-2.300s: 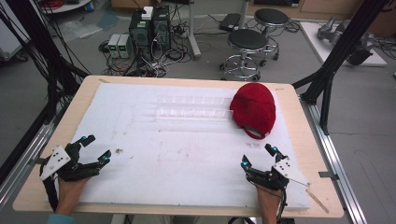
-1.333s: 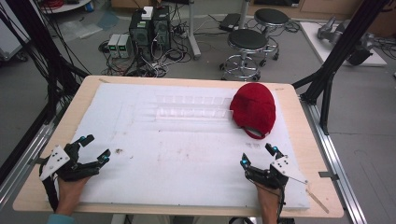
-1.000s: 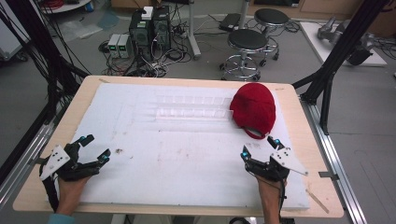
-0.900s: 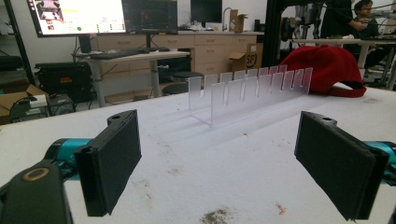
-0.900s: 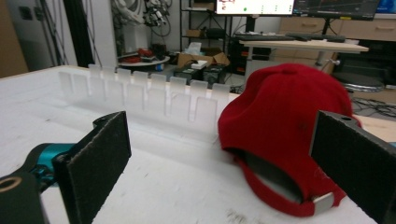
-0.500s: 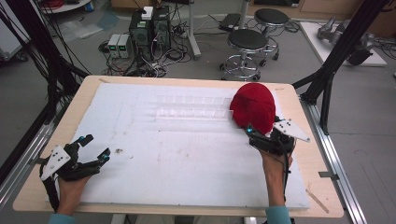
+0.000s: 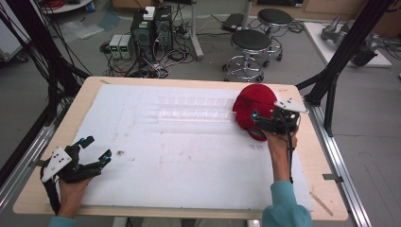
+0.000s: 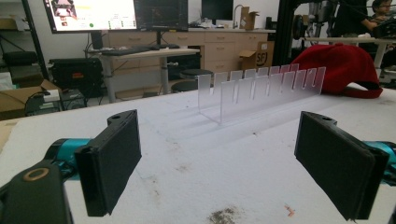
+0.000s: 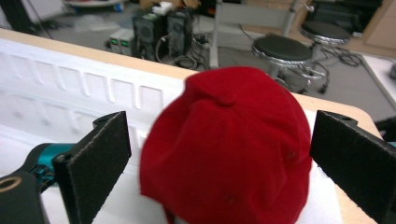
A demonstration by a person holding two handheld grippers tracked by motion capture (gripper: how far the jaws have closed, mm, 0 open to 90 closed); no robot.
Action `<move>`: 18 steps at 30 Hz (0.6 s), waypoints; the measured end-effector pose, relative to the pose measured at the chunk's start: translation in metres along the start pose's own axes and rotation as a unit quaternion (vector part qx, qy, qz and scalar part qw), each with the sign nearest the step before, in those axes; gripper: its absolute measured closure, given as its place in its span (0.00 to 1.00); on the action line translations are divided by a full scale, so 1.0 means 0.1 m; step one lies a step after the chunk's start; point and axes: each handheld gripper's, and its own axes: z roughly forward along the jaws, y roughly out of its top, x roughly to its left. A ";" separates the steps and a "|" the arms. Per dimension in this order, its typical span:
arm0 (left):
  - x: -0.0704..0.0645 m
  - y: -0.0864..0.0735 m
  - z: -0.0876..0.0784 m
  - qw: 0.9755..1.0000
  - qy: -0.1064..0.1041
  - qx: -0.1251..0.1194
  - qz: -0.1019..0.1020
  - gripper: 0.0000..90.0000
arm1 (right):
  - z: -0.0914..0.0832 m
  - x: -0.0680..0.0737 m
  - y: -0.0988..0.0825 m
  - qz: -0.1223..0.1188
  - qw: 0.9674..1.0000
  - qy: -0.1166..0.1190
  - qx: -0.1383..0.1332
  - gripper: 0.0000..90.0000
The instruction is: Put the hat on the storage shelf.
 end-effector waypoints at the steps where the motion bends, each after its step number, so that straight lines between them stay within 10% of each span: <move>1: 0.00 0.00 0.00 1.000 0.000 0.001 0.000 0.16 | 0.00 0.00 0.00 0.000 1.000 0.000 0.000 0.05; 7: 0.00 0.00 -0.01 1.000 0.000 -0.002 0.000 0.16 | 0.17 0.08 0.03 0.027 0.999 -0.037 0.030 0.06; 18: 0.00 0.00 0.00 1.000 0.001 -0.002 0.000 0.16 | 0.38 0.11 -0.04 0.024 0.998 -0.035 0.056 0.17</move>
